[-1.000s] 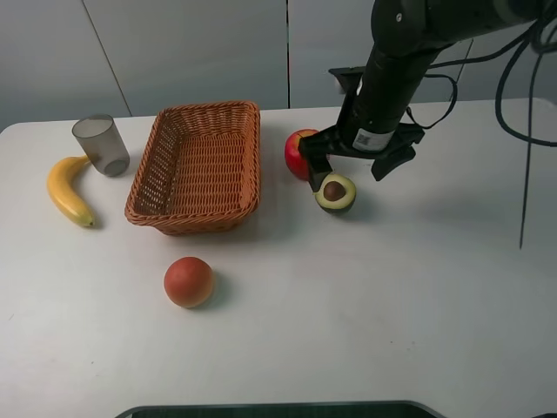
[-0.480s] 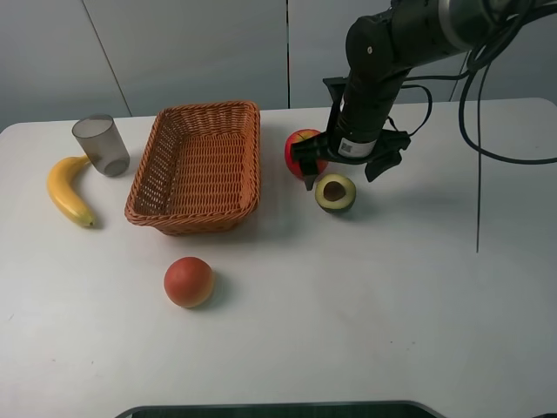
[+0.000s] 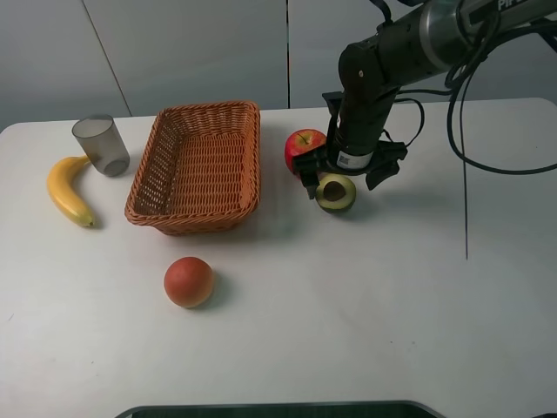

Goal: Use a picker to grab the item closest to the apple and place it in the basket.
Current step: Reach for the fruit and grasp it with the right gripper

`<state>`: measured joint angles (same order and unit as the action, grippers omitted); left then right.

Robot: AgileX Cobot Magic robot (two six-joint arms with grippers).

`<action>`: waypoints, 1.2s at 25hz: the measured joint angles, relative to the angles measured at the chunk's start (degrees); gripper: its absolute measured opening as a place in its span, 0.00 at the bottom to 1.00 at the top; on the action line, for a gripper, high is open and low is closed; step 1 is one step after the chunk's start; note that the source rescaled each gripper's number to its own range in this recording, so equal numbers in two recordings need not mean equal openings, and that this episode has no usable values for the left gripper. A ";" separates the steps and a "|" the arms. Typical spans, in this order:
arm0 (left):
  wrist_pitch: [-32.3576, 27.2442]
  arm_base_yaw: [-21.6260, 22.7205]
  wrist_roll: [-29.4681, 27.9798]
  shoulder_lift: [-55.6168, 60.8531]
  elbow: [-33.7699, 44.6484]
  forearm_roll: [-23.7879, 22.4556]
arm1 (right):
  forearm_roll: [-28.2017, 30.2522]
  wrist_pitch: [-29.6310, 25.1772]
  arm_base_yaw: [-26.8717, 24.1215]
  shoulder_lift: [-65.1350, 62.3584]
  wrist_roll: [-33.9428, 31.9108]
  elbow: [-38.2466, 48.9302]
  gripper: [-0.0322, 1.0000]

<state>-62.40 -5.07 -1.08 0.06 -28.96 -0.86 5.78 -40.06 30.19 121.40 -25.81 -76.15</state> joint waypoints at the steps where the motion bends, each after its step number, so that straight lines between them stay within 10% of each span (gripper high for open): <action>1: 0.00 0.00 0.00 0.00 0.00 0.00 | 0.12 0.26 0.00 0.00 -0.06 0.00 1.00; 30: 0.00 0.00 0.00 0.00 0.00 0.00 | 0.62 0.82 0.00 3.23 -1.07 0.00 0.96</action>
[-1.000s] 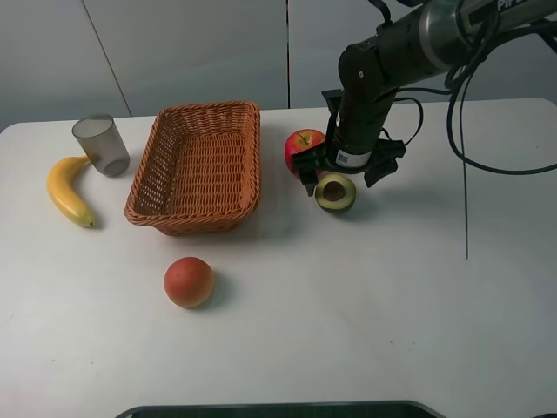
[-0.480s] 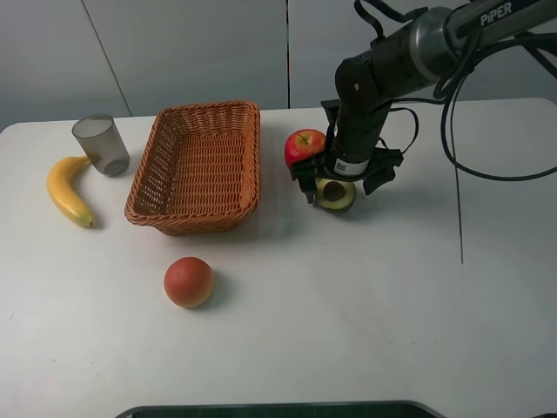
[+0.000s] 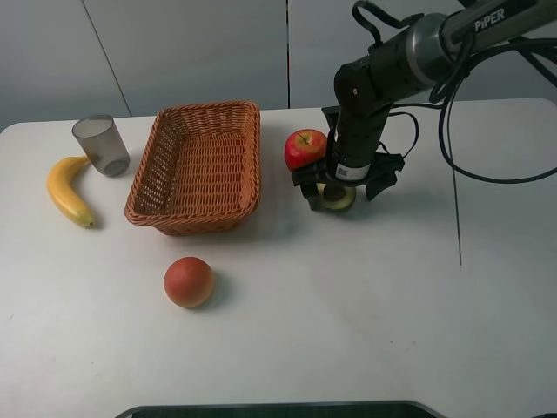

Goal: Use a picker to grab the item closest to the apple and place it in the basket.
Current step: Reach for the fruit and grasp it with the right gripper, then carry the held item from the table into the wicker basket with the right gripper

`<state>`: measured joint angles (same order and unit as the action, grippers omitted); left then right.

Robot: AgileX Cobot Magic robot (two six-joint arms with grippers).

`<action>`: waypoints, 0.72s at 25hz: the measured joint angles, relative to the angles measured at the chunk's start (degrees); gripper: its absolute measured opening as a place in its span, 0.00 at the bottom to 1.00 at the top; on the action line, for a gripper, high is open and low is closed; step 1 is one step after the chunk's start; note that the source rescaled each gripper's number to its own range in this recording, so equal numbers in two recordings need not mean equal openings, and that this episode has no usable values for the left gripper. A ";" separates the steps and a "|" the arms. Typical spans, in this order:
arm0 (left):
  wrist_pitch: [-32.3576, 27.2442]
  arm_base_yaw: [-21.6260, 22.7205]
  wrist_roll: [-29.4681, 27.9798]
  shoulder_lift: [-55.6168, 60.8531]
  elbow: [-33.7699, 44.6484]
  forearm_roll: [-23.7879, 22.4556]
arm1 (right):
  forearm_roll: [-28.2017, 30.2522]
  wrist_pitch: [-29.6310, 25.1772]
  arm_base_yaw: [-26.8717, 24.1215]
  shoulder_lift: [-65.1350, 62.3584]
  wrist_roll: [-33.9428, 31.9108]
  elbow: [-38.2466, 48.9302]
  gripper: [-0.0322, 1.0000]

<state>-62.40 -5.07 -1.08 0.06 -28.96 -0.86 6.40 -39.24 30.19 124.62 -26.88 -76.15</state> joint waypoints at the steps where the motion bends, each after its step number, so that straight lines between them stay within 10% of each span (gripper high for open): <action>1: 0.00 0.00 0.00 0.00 0.00 0.00 | 0.00 0.00 0.00 0.00 0.00 0.00 0.85; 4: 0.00 0.00 0.00 0.00 0.00 0.00 | 0.00 -0.11 0.00 0.00 -0.15 0.00 0.03; 18: 0.00 0.00 0.00 0.00 0.00 0.00 | 0.10 -0.39 0.00 0.00 -1.05 -0.04 0.05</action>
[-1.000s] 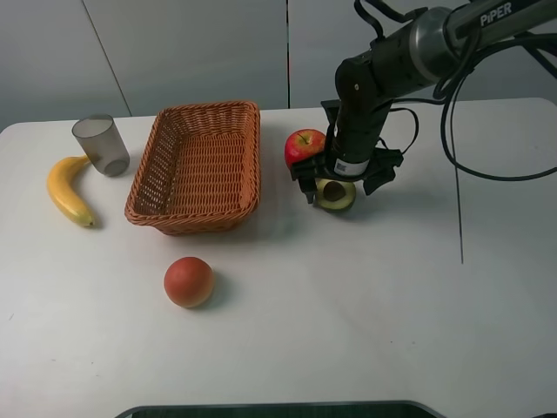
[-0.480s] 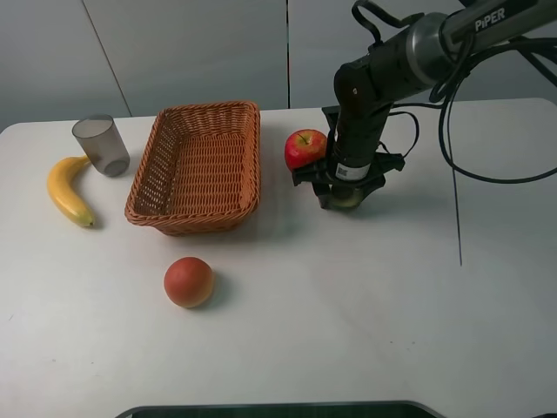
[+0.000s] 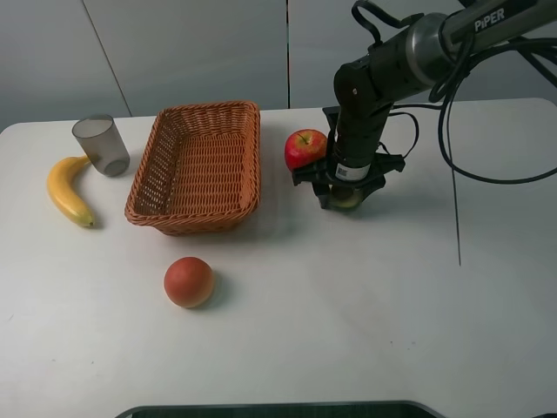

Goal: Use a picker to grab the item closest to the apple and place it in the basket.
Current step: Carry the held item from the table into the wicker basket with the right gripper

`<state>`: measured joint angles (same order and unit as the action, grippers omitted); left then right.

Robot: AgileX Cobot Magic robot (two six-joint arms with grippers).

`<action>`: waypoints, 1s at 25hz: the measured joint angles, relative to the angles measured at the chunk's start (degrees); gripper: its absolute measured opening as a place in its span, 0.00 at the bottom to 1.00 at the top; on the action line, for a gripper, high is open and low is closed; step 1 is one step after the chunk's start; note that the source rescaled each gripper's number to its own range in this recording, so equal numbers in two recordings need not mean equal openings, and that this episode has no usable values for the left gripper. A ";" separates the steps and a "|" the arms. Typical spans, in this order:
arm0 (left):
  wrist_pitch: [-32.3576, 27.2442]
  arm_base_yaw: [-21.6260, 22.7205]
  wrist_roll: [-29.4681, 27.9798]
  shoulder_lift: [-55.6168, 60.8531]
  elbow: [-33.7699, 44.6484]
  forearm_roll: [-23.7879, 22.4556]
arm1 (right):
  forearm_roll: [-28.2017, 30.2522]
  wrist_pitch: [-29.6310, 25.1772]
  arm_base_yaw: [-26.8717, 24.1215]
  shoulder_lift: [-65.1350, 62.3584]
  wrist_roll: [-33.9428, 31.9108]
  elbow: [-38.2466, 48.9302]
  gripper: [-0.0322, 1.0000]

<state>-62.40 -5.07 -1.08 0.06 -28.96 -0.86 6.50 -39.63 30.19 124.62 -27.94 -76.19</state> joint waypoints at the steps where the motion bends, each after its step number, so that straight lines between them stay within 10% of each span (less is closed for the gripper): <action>1: 0.00 0.00 0.00 0.00 0.00 0.00 | 0.00 0.00 0.00 0.00 0.00 0.00 0.05; 25: 0.00 0.00 -0.12 0.00 0.00 0.00 | 3.11 -8.01 0.77 -7.67 5.30 0.65 0.05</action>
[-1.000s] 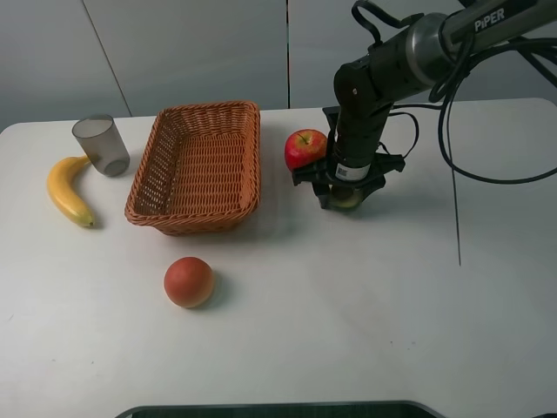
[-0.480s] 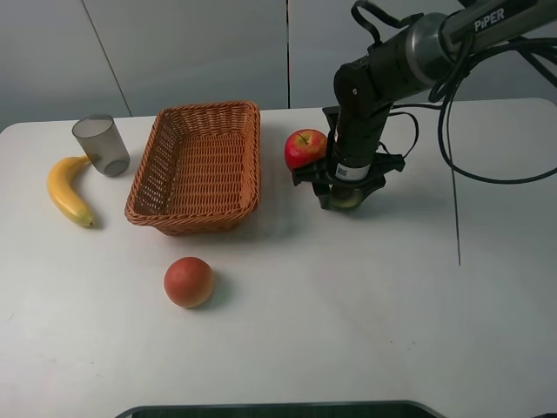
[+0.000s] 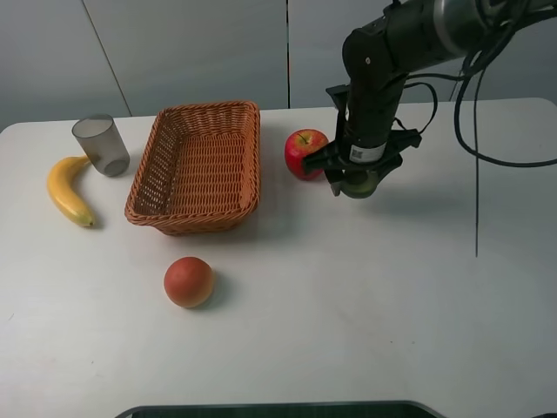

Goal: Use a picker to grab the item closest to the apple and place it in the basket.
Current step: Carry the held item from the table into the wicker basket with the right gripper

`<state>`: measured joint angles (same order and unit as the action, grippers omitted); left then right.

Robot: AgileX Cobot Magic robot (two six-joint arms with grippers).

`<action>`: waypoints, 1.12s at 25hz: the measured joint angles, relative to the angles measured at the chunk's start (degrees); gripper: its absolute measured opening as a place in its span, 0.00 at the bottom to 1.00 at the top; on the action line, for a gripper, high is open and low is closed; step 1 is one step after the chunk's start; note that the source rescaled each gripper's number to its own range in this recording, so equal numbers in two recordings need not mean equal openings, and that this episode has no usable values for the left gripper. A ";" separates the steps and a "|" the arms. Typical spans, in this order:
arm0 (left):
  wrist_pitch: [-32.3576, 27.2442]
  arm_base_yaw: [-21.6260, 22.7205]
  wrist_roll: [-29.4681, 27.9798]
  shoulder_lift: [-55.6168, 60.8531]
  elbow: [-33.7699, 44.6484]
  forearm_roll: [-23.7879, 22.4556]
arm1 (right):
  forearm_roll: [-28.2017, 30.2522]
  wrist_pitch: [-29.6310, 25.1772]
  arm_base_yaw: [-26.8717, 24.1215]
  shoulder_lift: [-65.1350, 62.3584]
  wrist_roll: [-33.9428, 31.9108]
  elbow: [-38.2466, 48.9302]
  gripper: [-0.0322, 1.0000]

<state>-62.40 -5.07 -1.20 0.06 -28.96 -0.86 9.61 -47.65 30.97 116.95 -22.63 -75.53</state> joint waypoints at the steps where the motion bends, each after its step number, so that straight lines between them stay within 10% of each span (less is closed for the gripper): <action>1: 0.00 0.00 0.00 0.00 0.00 0.00 | -0.96 -0.80 0.28 -1.19 1.41 0.15 0.05; 12: 0.00 0.00 0.00 0.00 0.00 0.00 | -5.88 -2.03 6.10 -8.36 7.63 -2.47 0.05; 28: 0.00 0.00 0.00 0.00 0.00 0.00 | -6.04 -1.72 14.11 8.27 11.15 -30.90 0.05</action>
<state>-62.40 -5.07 -1.20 0.06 -28.96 -0.86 3.57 -49.37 45.08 125.23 -11.48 -106.43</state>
